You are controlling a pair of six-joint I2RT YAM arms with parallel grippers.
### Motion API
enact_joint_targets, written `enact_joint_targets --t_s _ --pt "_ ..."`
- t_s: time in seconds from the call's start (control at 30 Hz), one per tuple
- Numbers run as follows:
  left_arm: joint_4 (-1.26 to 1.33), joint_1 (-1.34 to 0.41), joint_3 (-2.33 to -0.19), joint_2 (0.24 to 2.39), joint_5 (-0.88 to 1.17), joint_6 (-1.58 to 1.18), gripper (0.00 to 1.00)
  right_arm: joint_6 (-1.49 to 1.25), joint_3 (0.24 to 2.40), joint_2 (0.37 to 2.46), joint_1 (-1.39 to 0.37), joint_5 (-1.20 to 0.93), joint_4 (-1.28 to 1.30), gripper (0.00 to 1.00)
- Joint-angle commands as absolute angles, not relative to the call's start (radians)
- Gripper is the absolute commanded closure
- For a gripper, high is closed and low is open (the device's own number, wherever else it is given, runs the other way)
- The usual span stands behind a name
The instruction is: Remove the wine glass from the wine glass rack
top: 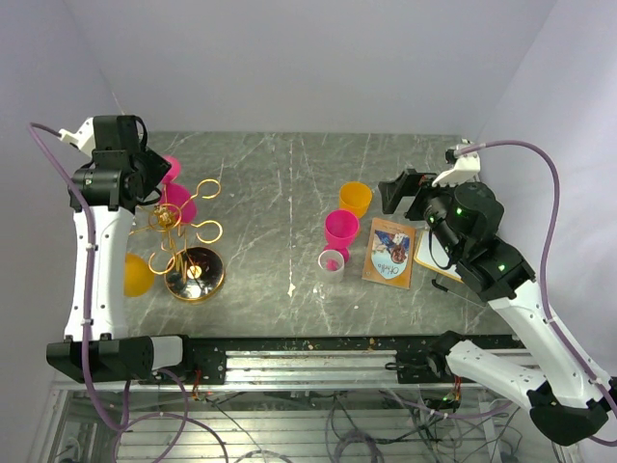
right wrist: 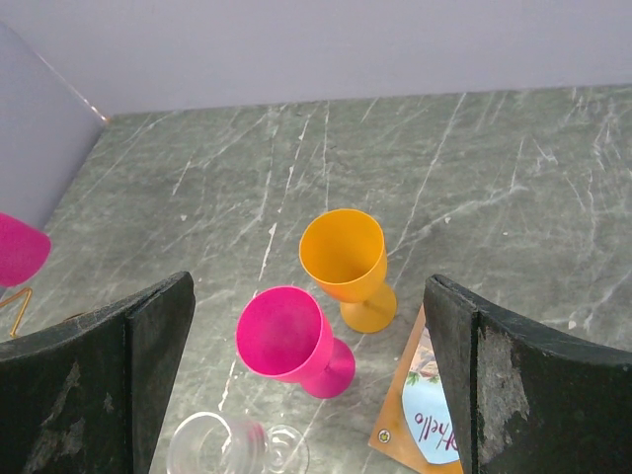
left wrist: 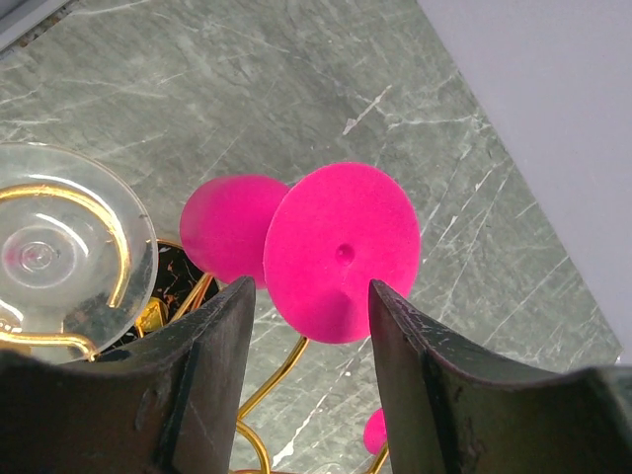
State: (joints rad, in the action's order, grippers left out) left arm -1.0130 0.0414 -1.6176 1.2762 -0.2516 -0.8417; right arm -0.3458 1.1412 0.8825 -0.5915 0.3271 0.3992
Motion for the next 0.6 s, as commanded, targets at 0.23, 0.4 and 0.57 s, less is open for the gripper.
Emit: enact_joint_targets --t_s 0.23,0.4,0.57 --pt "-0.940 0.064 -1.571 1.277 -0.296 -0.818 0.42 -0.330 1.142 0.873 -0.598 0.323 0.364 0.00" --pt "-0.932 0.071 -1.559 1.280 -0.283 -0.831 0.48 -0.330 1.135 0.867 -0.597 0.314 0.360 0.00" --pt "-0.923 0.074 -1.537 1.264 -0.275 -0.833 0.57 -0.324 1.129 0.857 -0.597 0.317 0.355 0.00"
